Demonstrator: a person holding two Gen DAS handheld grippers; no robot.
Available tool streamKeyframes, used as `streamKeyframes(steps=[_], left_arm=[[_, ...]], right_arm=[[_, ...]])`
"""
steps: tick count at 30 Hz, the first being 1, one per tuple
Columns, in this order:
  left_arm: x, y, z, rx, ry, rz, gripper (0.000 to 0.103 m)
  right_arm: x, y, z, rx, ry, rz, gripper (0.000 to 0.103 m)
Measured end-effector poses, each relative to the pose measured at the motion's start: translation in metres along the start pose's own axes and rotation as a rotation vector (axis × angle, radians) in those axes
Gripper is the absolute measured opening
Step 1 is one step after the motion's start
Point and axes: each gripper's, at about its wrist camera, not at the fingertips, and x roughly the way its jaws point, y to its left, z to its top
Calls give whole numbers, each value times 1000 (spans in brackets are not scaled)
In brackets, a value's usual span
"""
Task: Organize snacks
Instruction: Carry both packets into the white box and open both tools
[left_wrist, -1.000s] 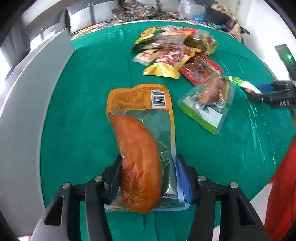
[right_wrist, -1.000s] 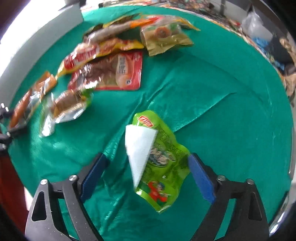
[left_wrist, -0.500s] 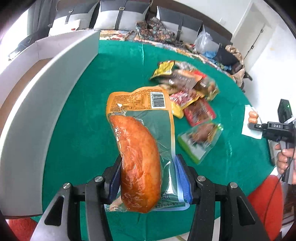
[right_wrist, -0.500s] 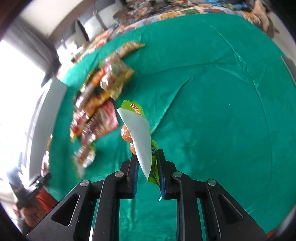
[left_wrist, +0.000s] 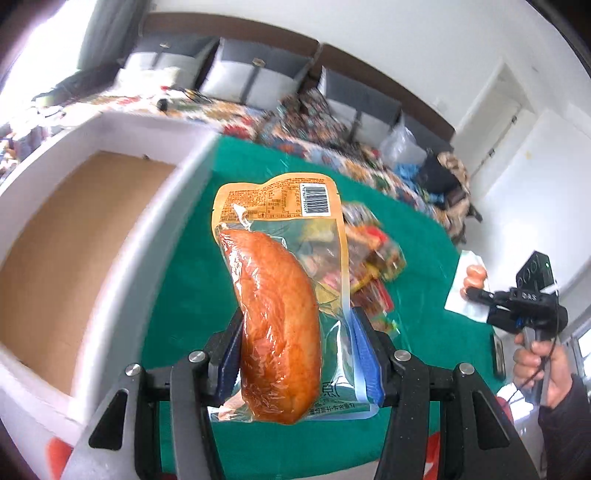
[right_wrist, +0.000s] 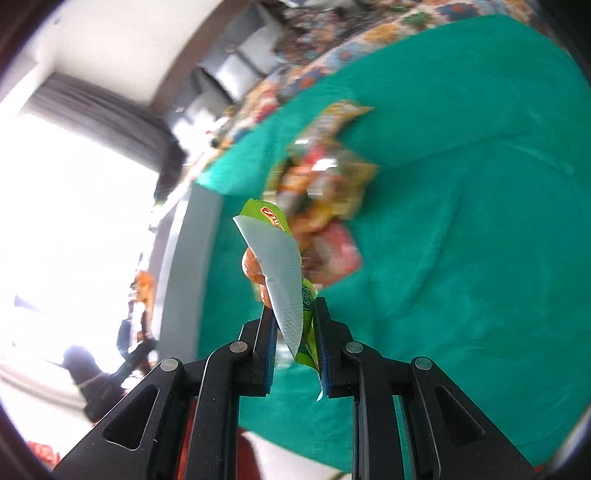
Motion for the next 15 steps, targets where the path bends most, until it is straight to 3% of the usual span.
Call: streamKeyframes(steps=[9,15], left_arm=[[-60,101,26,-94,-88,171,53],[-80,175,20,-165,-81,328,54]], right_arm=[[71,118,1,-73,120,227,19],[165,247,-23,-202,266,335,20]])
